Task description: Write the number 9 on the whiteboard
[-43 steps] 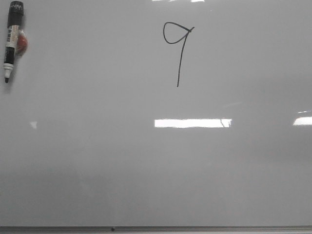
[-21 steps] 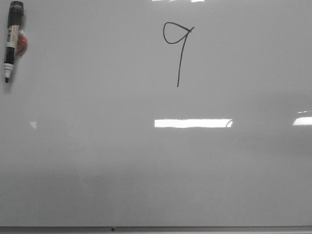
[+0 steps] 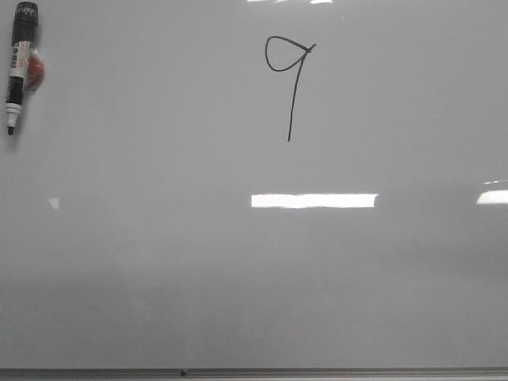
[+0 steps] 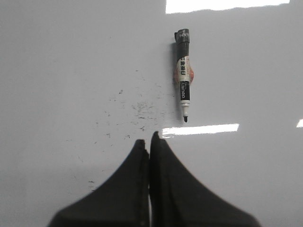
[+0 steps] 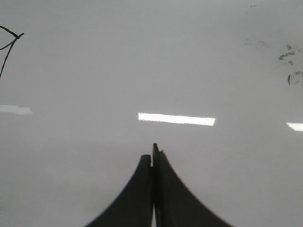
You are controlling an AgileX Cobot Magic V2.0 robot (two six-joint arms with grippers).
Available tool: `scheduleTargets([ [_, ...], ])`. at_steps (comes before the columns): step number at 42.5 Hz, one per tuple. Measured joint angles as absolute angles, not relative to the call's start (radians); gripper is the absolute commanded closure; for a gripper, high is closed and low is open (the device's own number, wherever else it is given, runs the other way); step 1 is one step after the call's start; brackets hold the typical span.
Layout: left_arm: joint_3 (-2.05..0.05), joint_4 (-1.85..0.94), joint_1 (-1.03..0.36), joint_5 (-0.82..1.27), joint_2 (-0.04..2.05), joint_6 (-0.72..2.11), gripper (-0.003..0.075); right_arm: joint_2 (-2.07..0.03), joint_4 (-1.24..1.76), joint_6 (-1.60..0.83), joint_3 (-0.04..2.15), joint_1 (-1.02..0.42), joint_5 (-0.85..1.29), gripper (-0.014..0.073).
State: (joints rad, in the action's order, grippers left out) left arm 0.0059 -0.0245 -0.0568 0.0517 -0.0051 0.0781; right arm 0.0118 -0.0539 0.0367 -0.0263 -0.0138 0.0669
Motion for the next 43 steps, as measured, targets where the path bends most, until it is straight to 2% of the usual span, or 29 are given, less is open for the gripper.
scheduleTargets([
  [43,0.006,-0.025,-0.057,0.051,-0.005,0.078,0.0739,0.012,-0.013,0.040,-0.026,-0.019,0.029,0.0662],
])
